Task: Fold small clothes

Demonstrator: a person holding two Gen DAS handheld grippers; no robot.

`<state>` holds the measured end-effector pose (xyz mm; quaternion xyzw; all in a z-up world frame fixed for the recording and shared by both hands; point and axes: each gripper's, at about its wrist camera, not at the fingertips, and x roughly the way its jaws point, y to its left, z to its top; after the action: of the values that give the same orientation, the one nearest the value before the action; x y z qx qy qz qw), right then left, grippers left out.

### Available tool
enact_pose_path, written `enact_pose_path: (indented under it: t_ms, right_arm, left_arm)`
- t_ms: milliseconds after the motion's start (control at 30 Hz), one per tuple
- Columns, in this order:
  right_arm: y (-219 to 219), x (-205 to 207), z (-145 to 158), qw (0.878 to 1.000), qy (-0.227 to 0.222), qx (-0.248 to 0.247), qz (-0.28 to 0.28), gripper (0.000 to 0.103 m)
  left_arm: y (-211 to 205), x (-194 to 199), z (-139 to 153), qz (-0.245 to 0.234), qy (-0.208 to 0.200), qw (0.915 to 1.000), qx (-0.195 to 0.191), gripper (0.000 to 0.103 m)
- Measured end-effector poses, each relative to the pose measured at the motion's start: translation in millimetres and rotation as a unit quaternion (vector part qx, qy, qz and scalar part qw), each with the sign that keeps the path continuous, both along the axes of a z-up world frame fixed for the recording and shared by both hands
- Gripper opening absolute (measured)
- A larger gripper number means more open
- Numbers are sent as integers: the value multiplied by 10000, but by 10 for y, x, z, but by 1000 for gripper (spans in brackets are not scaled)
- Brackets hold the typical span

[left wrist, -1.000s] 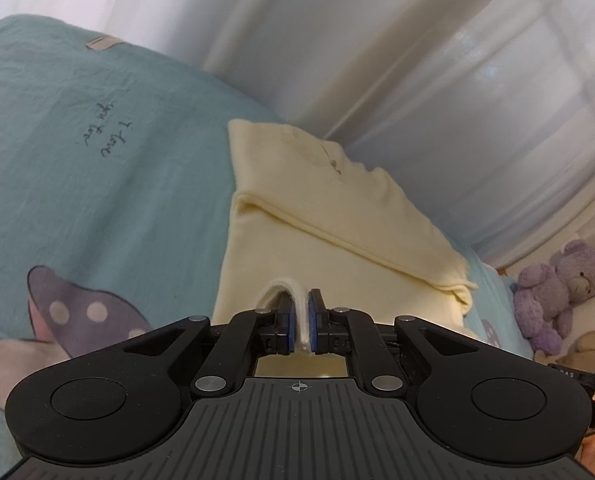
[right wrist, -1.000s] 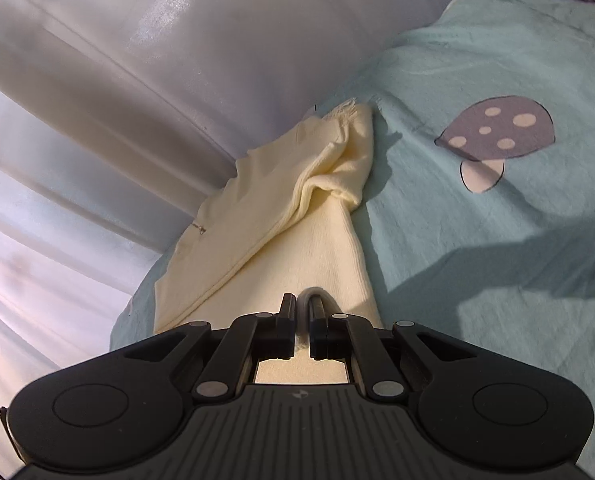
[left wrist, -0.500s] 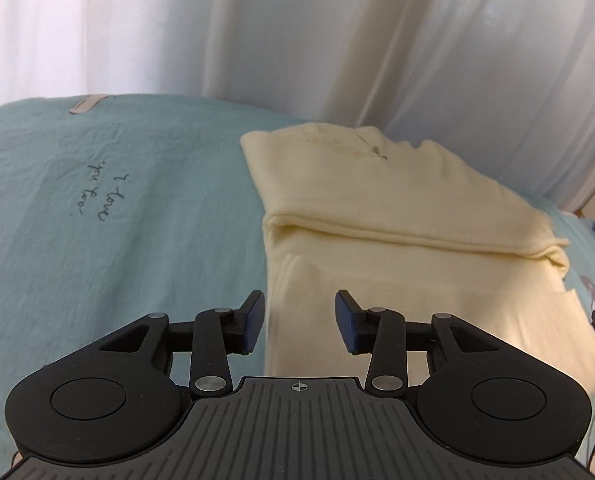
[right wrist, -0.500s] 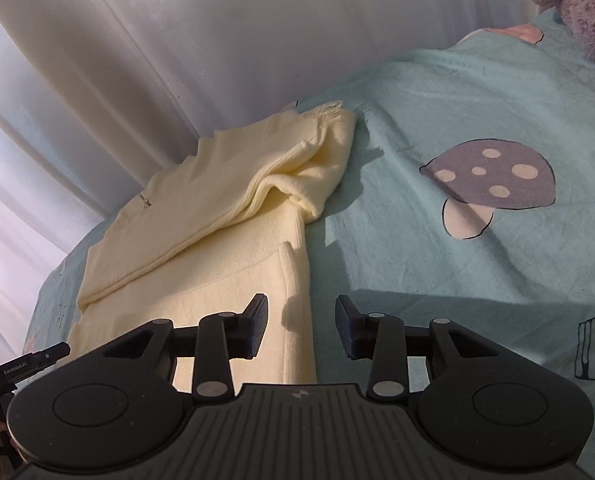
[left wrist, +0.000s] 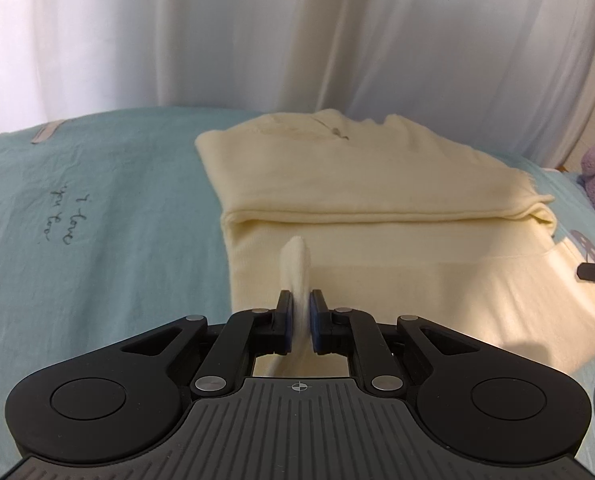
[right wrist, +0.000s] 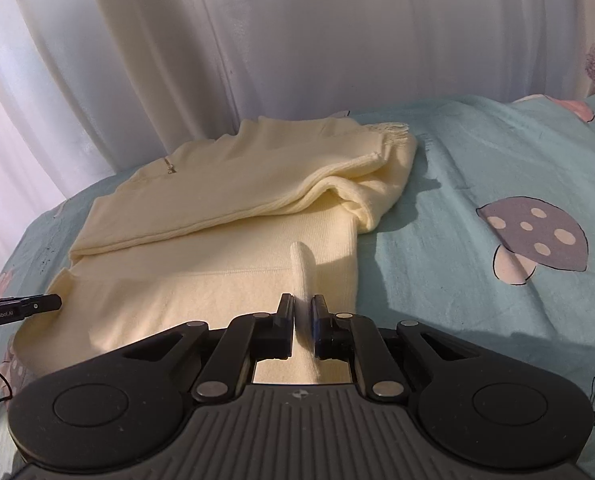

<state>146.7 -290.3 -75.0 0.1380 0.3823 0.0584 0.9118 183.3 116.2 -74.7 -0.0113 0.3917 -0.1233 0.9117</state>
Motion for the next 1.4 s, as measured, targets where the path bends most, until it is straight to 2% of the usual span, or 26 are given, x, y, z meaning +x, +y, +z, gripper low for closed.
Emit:
enact_pose_path:
  t_ms: [100,167,267,333,433,500,567,633,733,800,867,933,1000,1100,1167,1200,1267,1333,1400]
  right_arm:
    - [-39,24,-52,9999,135,94,-44,12]
    - [-18,35,-71,9998,180,-44,0,12]
    - [9,46,-79,9997,165,-185,14,7]
    - [48,37,-23,9995,33,-312,91,6]
    - [104,44,202,9977,-394,-527,177,5]
    - [94,97,353,9965,-643,-499,182,5]
    - [75,211,486,9947,-878,-515,160,5]
    - [53,384,556,9930,-1005,-628,17,5]
    - [-16,703,525,9927,-996,-642,-230,6]
    - [-52,903,432,9937,-894,-584,-338,6]
    - [-55,1064,300,9948,-709,-665,-293,7]
    - [-64,1150,179,9955,-498,-756,-275,11]
    - [-99,1180,89,9968,-282,-718,-229,13]
    - [-130,1112,77,9978,-276,-602,-84,14]
    - [-79,1068,94,9967,-322,-743,75,13]
    - [-31,1068,98,9953,-352,-893,153,8]
    - [62,1071,135,9925,-409,-1130,246,6]
    - [108,1044,259,9907,-593,-1195,267,5]
    - [138,1055,446,9870,-908,-1306,240,5]
  left_arm:
    - [6,64,-58,132,178,9998,4,22]
    - [51,88,-72,137,271,9993,-228,23]
    - [44,113,-92,68,306,9993,-211,24]
    - [32,119,-81,80,254,9996,-124,10]
    - [55,114,36,99,120,9997,-202,9]
    - [126,152,214,28,-23,9984,-567,9]
    - [245,256,443,71,-207,9936,-1109,9]
    - [318,398,590,174,-471,9902,-1300,9]
    - [250,661,658,261,-824,9914,-979,9]
    - [188,854,575,328,-851,9919,-888,10]
    - [143,1038,415,409,-700,9919,-975,11]
    - [110,1222,206,465,-218,9923,-1131,11]
    - [91,1267,74,395,63,9925,-1157,20]
    - [53,1195,-4,228,0,9955,-924,34]
    - [73,1145,-40,134,19,9961,-874,33]
    - [75,1154,-61,73,80,9961,-879,25]
    - [57,1181,-85,44,126,9971,-745,10]
    - [38,1167,-20,161,100,9982,-567,9]
    - [51,1151,144,235,-26,9978,-622,9]
